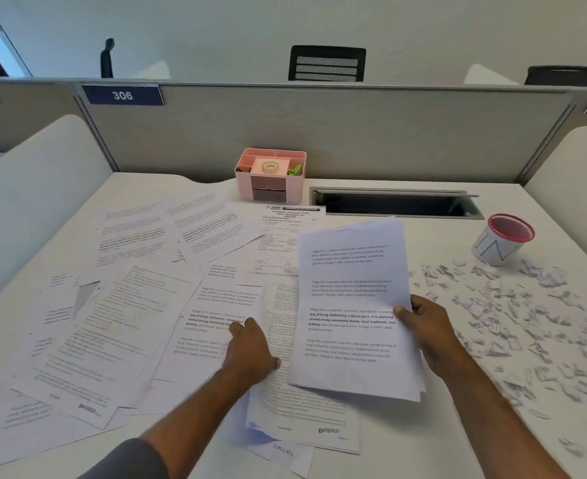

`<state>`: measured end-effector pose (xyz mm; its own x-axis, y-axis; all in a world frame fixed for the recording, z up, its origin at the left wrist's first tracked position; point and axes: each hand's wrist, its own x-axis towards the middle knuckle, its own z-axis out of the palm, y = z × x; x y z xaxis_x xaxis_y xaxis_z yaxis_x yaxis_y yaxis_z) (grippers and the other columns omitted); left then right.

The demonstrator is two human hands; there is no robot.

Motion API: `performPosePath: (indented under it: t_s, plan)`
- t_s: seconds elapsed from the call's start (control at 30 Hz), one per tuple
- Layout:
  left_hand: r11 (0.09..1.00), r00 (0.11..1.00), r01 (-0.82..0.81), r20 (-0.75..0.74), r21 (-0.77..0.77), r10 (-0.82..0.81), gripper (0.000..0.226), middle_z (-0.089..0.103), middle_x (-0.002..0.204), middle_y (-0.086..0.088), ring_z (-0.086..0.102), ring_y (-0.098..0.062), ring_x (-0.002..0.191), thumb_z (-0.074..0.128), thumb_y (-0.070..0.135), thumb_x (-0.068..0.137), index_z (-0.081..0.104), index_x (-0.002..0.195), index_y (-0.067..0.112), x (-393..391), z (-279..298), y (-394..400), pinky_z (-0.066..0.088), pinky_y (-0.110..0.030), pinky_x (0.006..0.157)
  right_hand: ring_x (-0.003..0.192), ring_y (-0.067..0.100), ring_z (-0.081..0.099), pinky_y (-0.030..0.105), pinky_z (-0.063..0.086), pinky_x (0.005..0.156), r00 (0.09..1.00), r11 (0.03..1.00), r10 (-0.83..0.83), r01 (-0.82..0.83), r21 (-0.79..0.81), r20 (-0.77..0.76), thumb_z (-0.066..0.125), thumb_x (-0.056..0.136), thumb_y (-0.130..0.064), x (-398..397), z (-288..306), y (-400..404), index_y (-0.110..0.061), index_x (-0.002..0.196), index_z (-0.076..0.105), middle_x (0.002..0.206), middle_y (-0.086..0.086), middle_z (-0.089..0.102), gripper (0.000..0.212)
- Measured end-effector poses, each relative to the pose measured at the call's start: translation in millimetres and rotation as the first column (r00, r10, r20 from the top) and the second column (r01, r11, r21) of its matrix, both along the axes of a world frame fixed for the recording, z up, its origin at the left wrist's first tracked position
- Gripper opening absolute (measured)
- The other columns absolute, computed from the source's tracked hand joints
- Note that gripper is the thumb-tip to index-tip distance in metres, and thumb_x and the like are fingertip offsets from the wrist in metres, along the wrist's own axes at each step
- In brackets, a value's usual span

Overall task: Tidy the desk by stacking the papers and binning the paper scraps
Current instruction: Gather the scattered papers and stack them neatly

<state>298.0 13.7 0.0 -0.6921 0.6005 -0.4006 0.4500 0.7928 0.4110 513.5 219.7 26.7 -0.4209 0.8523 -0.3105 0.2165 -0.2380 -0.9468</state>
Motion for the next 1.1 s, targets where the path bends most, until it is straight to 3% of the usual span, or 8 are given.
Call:
performPosePath:
  t_s: [0.1, 0.23, 0.37, 0.5, 0.63, 0.83, 1.0, 1.1]
  plan:
    - [0.996, 0.998, -0.043, 0.05, 0.074, 0.039, 0.067, 0.06, 0.122, -0.009, 0.06, -0.023, 0.102, 0.086, 0.027, 0.074, 0.045, 0.124, 0.009, -2.5, -0.3, -0.6, 0.051, -0.032, 0.084, 0.092, 0.031, 0.071, 0.045, 0.056, 0.087, 1.0, 1.0, 0.005, -0.005, 0.01, -0.011, 0.059, 0.093, -0.003, 1.7, -0.9, 4.4, -0.007, 0.119, 0.065, 0.105, 0.01, 0.073, 0.027]
    - [0.983, 0.993, -0.107, 0.075, 0.147, 0.097, 0.052, 0.068, 0.111, 0.001, 0.058, -0.013, 0.086, 0.091, 0.031, 0.068, 0.055, 0.105, 0.023, -15.0, 0.7, -10.6, 0.045, -0.021, 0.063, 0.09, 0.028, 0.071, 0.04, 0.056, 0.084, 1.0, 1.0, 0.006, -0.005, 0.026, -0.017, 0.06, 0.093, -0.002, 2.2, -0.1, 10.4, -0.009, 0.116, 0.067, 0.103, 0.007, 0.073, 0.025]
    - [0.992, 0.993, -0.114, 0.035, 0.051, 0.112, 0.062, 0.067, 0.113, 0.001, 0.063, -0.019, 0.097, 0.091, 0.039, 0.066, 0.057, 0.115, 0.021, -19.0, 4.7, -16.5, 0.056, -0.036, 0.085, 0.089, 0.026, 0.071, 0.034, 0.055, 0.079, 0.999, 1.0, -0.003, 0.004, 0.026, -0.035, 0.06, 0.093, -0.003, 1.5, 0.8, 14.6, -0.009, 0.118, 0.066, 0.103, 0.007, 0.073, 0.027]
    - [0.994, 0.994, -0.108, -0.022, -0.023, 0.107, 0.08, 0.061, 0.123, -0.006, 0.059, -0.026, 0.114, 0.091, 0.044, 0.066, 0.047, 0.126, 0.012, -12.6, 4.4, -11.7, 0.053, -0.041, 0.095, 0.089, 0.025, 0.071, 0.034, 0.055, 0.079, 0.999, 1.0, 0.0, 0.002, 0.027, -0.043, 0.06, 0.092, -0.003, -1.0, 0.2, 15.0, -0.008, 0.121, 0.065, 0.102, 0.005, 0.073, 0.029]
    - [0.979, 0.984, -0.127, -0.143, -0.162, 0.104, 0.095, 0.04, 0.139, -0.014, 0.041, -0.031, 0.131, 0.087, 0.054, 0.068, 0.039, 0.135, 0.008, -10.9, 8.0, -3.4, 0.045, -0.041, 0.103, 0.084, 0.023, 0.071, 0.031, 0.055, 0.072, 0.999, 1.0, -0.001, 0.002, 0.018, -0.045, 0.06, 0.092, -0.001, -4.9, 1.4, 13.2, -0.007, 0.118, 0.066, 0.098, 0.004, 0.073, 0.028]
    - [0.986, 0.989, -0.143, -0.037, -0.088, 0.141, 0.093, 0.053, 0.128, -0.015, 0.06, -0.027, 0.113, 0.093, 0.045, 0.062, 0.04, 0.128, 0.005, -12.6, 7.3, -3.3, 0.053, -0.034, 0.093, 0.082, 0.02, 0.072, 0.029, 0.057, 0.07, 0.998, 1.0, 0.016, -0.015, 0.019, -0.064, 0.06, 0.092, -0.001, -11.0, 3.5, 7.6, -0.011, 0.114, 0.067, 0.098, 0.001, 0.074, 0.025]
    - [0.992, 0.992, -0.119, 0.029, -0.051, 0.12, 0.065, 0.066, 0.1, -0.003, 0.062, -0.02, 0.084, 0.094, 0.04, 0.062, 0.051, 0.102, 0.013, -14.6, 12.2, -3.8, 0.054, -0.026, 0.071, 0.082, 0.018, 0.072, 0.029, 0.057, 0.071, 0.998, 0.999, 0.026, -0.025, 0.022, -0.064, 0.059, 0.093, -0.003, -13.4, 4.3, 5.2, -0.014, 0.111, 0.068, 0.096, -0.002, 0.074, 0.023]
    - [0.992, 0.994, -0.1, 0.039, -0.077, 0.103, 0.065, 0.066, 0.105, -0.003, 0.065, -0.022, 0.093, 0.092, 0.042, 0.066, 0.054, 0.11, 0.012, -14.8, 11.4, -3.7, 0.057, -0.03, 0.081, 0.083, 0.018, 0.072, 0.03, 0.057, 0.071, 0.998, 0.999, 0.026, -0.024, 0.028, -0.064, 0.059, 0.093, -0.003, -14.5, 4.9, 4.9, -0.014, 0.112, 0.068, 0.097, -0.002, 0.074, 0.024]
